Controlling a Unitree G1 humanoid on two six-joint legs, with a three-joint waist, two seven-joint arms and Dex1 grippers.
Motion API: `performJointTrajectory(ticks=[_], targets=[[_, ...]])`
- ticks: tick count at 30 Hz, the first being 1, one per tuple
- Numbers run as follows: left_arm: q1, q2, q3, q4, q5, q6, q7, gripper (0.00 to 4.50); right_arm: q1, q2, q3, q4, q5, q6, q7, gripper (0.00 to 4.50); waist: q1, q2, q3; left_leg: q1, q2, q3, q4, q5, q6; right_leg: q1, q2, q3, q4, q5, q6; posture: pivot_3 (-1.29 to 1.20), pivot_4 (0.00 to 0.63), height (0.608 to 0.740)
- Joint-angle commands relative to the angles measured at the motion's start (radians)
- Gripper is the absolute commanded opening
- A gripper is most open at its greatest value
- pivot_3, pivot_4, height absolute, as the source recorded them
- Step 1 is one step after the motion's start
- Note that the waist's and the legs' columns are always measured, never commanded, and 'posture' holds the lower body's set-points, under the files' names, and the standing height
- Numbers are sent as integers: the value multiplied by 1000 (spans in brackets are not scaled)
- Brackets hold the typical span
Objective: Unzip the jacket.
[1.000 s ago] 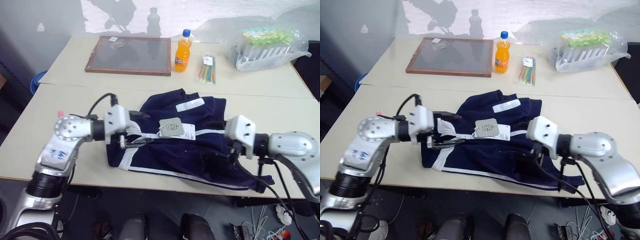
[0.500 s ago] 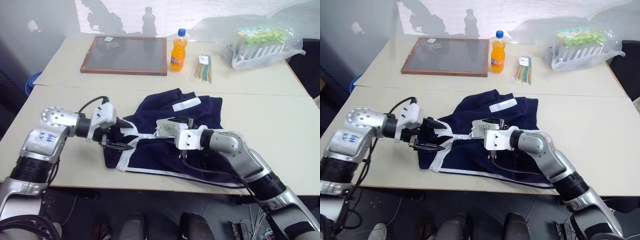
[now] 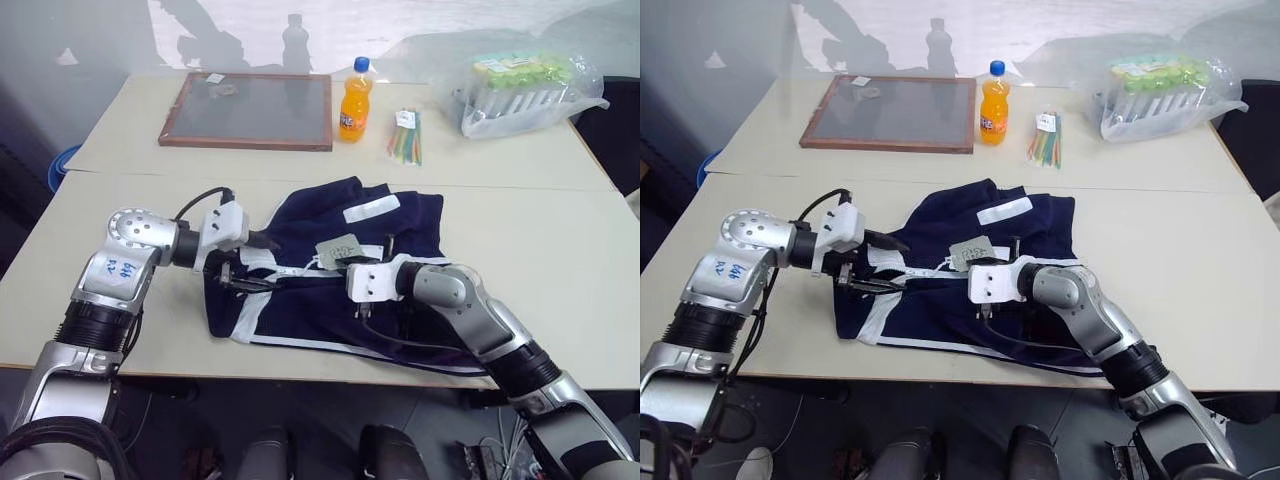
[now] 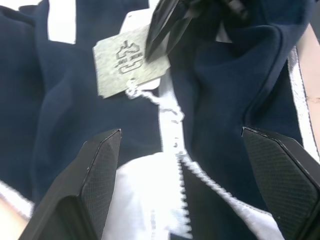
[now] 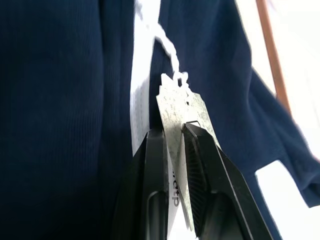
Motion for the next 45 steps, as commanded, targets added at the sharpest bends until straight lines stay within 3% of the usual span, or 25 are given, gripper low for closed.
performJointTrajectory(ticks=[1,2,4,17,26,32,37,45], targets=[[-19,-9,1,10,16,-34,-7,4061,-28,19,-10,21,-26,-27,-39,511,0,0,0,0,0,0,0,0,0,0,0,0,0,0,0,0,150,740],[-17,-14,-3,19,24,-44,-7,4061,-29,25,-15,27,-27,-27,-44,511,-1,0,0,0,0,0,0,0,0,0,0,0,0,0,0,0,150,740],[-7,-20,-17,45,49,-82,-10,4061,-24,31,-25,28,-27,-23,-50,23,-1,0,0,0,0,0,0,0,0,0,0,0,0,0,0,0,150,740],[-93,-118,-21,513,158,-338,29,4061,168,6,-180,-267,37,136,-58,23,3,0,0,0,-1,0,0,0,0,0,0,0,1,0,0,0,150,740],[-50,-157,-17,558,175,-392,31,4061,307,136,-362,-442,141,395,-185,23,7,-1,-1,1,-1,0,0,0,0,1,-1,0,2,0,0,0,150,740],[-25,-166,-7,546,176,-387,36,4061,330,262,-551,-526,252,606,-320,23,8,-1,-4,1,-2,-1,1,0,0,1,-1,1,2,0,0,0,150,740],[-18,-169,1,545,180,-387,39,4061,313,221,-729,-493,326,680,-368,23,7,0,-6,1,-2,-2,0,0,1,2,-1,2,2,0,0,0,150,740],[-15,-174,12,541,177,-386,49,4061,242,-28,-975,-174,395,583,-401,23,5,1,-6,2,-3,-1,0,0,1,2,-1,3,2,0,0,0,150,740]])
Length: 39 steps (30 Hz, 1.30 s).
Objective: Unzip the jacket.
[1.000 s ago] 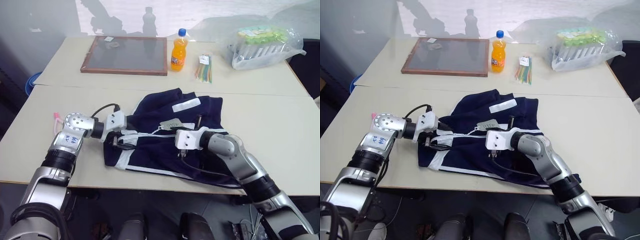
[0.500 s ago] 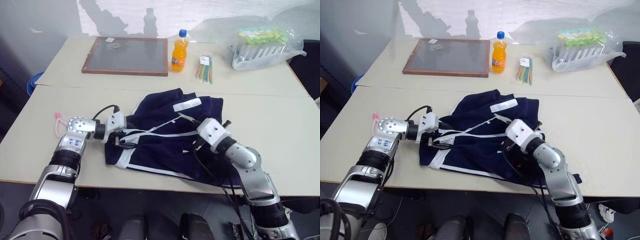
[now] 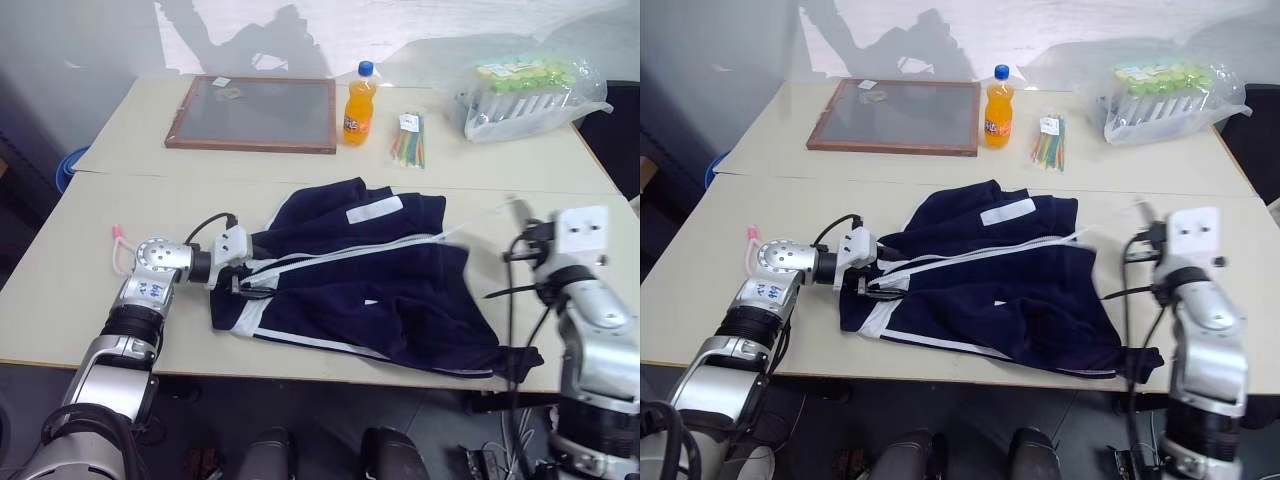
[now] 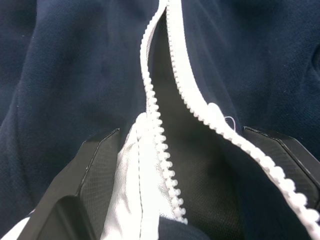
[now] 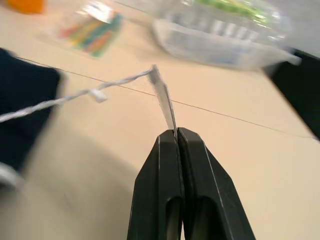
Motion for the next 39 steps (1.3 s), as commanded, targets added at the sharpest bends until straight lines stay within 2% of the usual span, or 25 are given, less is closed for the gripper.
performJointTrajectory(ticks=[1,9,15,19,24,32,39], targets=[[32,-7,-19,3,26,15,3,4061,-42,-84,-73,107,27,-83,-13,23,-3,0,0,0,0,0,0,0,0,0,0,0,0,0,0,0,150,740],[35,-3,3,-35,7,50,12,4061,-86,-146,15,202,74,-140,62,23,-3,0,0,0,0,1,0,0,0,0,0,0,0,0,0,0,150,740],[58,7,11,-71,8,63,20,4061,-126,-171,32,247,95,-156,71,23,-3,0,0,0,1,1,0,0,0,0,0,0,0,0,0,0,150,740],[75,6,12,-99,9,74,26,4061,-147,-168,-1,263,126,-132,27,23,-4,0,0,0,1,1,0,0,0,0,0,0,0,0,0,0,150,740],[80,8,13,-112,9,82,30,4061,-198,-235,-49,388,137,-161,-20,23,-1,0,0,0,1,1,0,0,0,0,0,0,0,0,0,0,150,740],[64,-4,12,-98,8,84,39,4061,-235,-292,-40,480,159,-210,-20,23,-4,0,0,-1,1,1,0,0,0,0,0,0,-1,0,0,0,150,740],[73,17,30,-145,-22,135,17,4061,-105,-281,118,259,251,-118,269,23,-3,0,0,-1,1,1,0,0,0,0,0,0,-1,0,0,0,150,740]])
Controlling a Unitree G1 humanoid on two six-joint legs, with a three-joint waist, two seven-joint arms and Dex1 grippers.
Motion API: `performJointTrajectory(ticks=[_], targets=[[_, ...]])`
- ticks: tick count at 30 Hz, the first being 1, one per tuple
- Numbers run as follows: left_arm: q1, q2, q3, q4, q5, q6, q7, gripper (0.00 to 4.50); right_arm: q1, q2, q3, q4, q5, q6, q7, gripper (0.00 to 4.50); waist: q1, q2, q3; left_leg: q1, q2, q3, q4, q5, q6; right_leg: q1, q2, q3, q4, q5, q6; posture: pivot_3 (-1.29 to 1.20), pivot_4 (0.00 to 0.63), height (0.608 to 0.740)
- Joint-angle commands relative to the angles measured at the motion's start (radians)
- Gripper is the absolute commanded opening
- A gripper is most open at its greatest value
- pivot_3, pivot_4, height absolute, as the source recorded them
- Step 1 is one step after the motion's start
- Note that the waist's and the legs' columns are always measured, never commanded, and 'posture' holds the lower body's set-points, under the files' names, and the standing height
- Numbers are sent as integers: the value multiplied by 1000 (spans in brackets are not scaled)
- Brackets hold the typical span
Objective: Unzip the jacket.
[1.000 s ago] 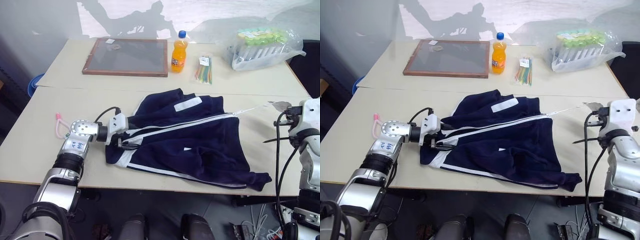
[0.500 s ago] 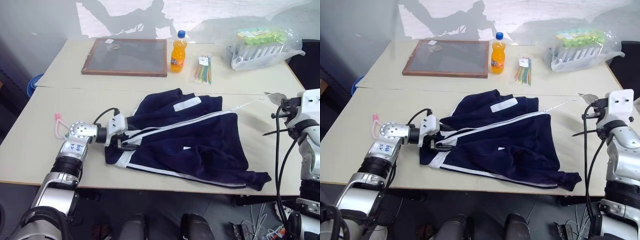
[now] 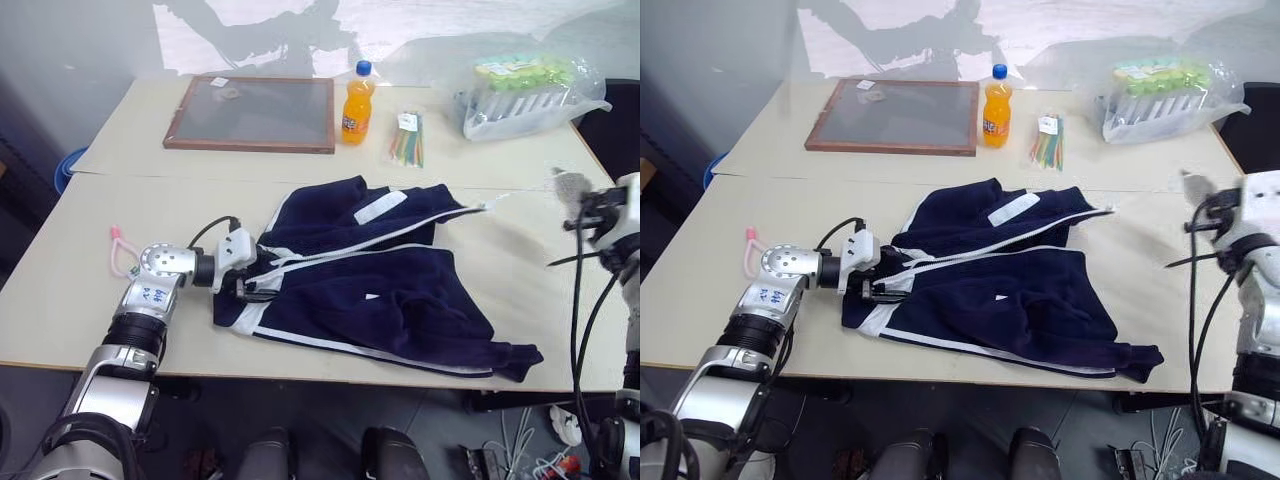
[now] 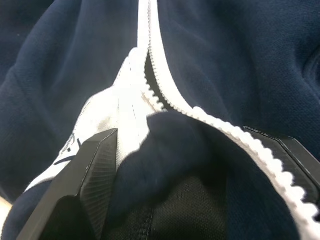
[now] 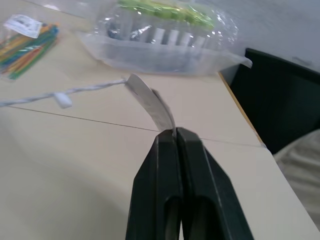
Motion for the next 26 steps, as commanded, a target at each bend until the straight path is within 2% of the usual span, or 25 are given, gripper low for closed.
performJointTrajectory(ticks=[1,3,5,10,14,15,21,26], targets=[[26,37,20,-49,-26,67,-27,4228,59,-64,71,-143,58,37,183,204,0,0,0,0,0,0,0,0,0,0,0,0,0,0,0,0,150,740],[47,71,40,-124,-71,150,-65,4500,105,-123,118,-199,79,36,323,575,-2,1,1,0,0,0,0,0,0,0,0,0,0,0,0,0,150,740],[68,105,57,-200,-109,223,-89,4500,124,-175,137,-212,92,37,407,1174,-4,1,1,0,1,0,0,0,0,-1,0,0,-1,0,0,0,150,740],[129,255,153,-402,-245,454,-150,4500,144,-343,131,-178,167,65,674,2934,0,1,3,-1,1,0,0,0,0,-1,1,0,-1,0,0,0,150,740],[167,410,279,-459,-343,607,-186,4500,107,-458,67,-67,278,189,845,4305,0,1,5,-1,2,0,0,0,0,0,1,0,-2,0,0,0,150,740],[172,446,315,-446,-346,604,-181,4500,91,-488,57,-15,288,207,877,4463,0,2,5,-1,2,0,0,0,0,0,1,0,-2,0,0,0,150,740],[217,607,435,-368,-344,567,-211,4500,14,-595,58,245,282,204,1031,4463,-1,2,6,-1,1,0,-1,0,0,0,1,0,-3,0,0,0,150,740],[258,628,464,-363,-345,540,-203,4500,-48,-591,83,366,244,137,1055,4463,-6,6,8,0,2,3,-1,0,0,-1,1,1,-2,0,0,0,150,740]])
